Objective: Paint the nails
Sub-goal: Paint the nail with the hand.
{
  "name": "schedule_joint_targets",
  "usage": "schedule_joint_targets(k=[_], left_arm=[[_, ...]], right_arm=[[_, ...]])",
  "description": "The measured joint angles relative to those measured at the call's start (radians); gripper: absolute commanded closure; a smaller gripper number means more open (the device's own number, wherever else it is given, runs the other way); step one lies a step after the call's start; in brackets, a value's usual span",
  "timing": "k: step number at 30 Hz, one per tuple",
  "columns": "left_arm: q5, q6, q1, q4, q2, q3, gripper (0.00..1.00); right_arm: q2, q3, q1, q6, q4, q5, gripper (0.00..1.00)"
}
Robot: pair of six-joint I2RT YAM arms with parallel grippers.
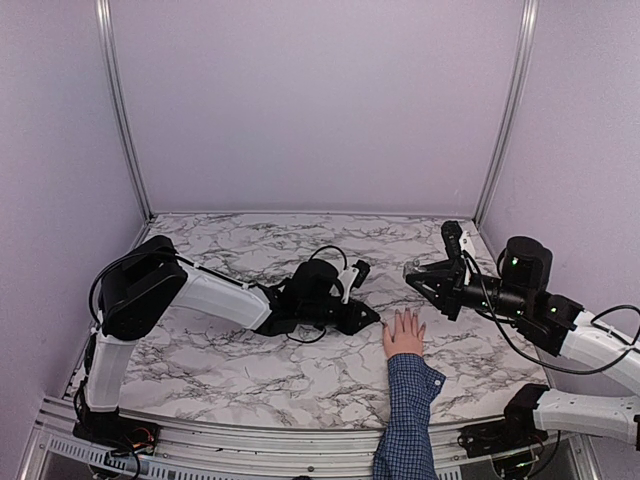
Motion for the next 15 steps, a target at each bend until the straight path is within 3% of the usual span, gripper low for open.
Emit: schedule_joint_targets(k=[15], left_arm=[[0.000,-0.008,0.000,0.003,0.030,0.012,1.00]], right_arm=[[-0.003,0.000,0.000,0.000,0.000,0.000,1.00]])
